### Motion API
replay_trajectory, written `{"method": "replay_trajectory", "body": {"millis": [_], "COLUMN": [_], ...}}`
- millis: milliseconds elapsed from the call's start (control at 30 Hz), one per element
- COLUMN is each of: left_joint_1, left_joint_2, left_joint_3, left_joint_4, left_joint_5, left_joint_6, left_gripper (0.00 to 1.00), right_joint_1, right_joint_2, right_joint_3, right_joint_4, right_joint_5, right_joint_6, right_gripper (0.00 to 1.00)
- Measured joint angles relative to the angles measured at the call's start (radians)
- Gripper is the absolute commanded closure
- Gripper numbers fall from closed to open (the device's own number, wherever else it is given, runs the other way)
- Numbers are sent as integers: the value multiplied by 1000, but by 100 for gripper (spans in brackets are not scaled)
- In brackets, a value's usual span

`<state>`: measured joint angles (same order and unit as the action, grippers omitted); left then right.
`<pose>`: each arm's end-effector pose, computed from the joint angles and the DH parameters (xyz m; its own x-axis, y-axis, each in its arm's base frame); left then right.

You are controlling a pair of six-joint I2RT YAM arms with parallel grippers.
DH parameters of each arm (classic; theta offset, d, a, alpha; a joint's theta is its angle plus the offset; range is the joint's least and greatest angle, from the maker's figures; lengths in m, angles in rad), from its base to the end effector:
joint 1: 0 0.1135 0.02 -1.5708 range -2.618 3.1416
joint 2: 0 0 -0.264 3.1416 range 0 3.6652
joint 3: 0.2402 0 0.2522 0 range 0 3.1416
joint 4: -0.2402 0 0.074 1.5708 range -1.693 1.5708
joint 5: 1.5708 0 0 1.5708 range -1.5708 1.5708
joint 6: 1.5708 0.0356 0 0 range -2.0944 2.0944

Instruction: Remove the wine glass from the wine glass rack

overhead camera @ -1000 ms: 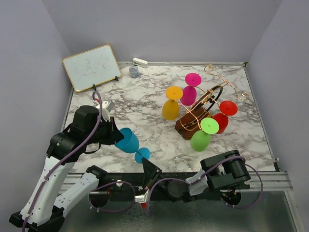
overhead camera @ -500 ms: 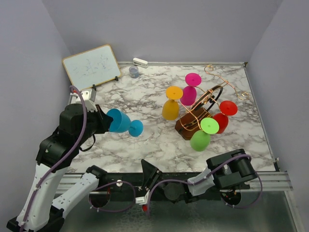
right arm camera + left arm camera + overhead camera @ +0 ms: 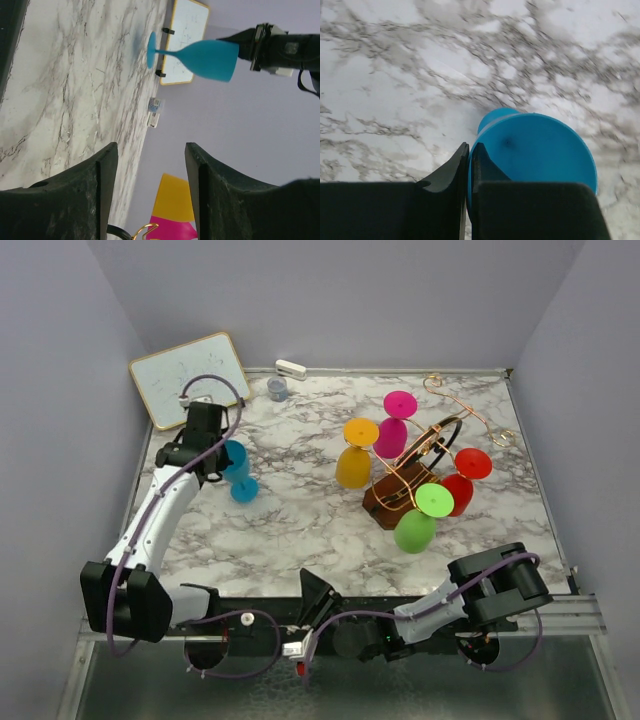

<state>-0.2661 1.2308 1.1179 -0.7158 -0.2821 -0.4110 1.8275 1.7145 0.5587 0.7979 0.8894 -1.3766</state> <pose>0.2489 -0.0576 0.3147 -0.6803 -0.2123 -0.7015 -0.2189 0.9723 -0.0819 -0.0499 0.2989 0.1410 0.7962 -0.5989 0.0862 -0.0659 -0.2275 -0.9715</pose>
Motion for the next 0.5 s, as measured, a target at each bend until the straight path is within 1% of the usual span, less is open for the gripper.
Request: {"method": "replay_trajectory", "body": {"millis": [100,167,233,367,500], "left_joint_1": [154,214,233,233,241], "left_joint_2": [46,72,82,84,85], "left_joint_3": [-1,-4,-16,-47,-67], "left_joint_4": [51,75,102,140,167], "left_joint_5": [4,2,2,-13,-49], "left_joint_6": [11,15,14,6,2], "left_gripper": [100,100,100,100,93], "right_joint_1": [3,5,5,5,5], "right_joint_2": [-5,-11,-20,-36,-54], "right_joint_3": [0,0,0,0,0], "right_joint_4": [-23,-41,-50,-58,-75], "right_joint_5": [7,8,8,8,8], "right_joint_6": [21,37,49,66,86], "right_gripper": [45,45,45,45,45]}}
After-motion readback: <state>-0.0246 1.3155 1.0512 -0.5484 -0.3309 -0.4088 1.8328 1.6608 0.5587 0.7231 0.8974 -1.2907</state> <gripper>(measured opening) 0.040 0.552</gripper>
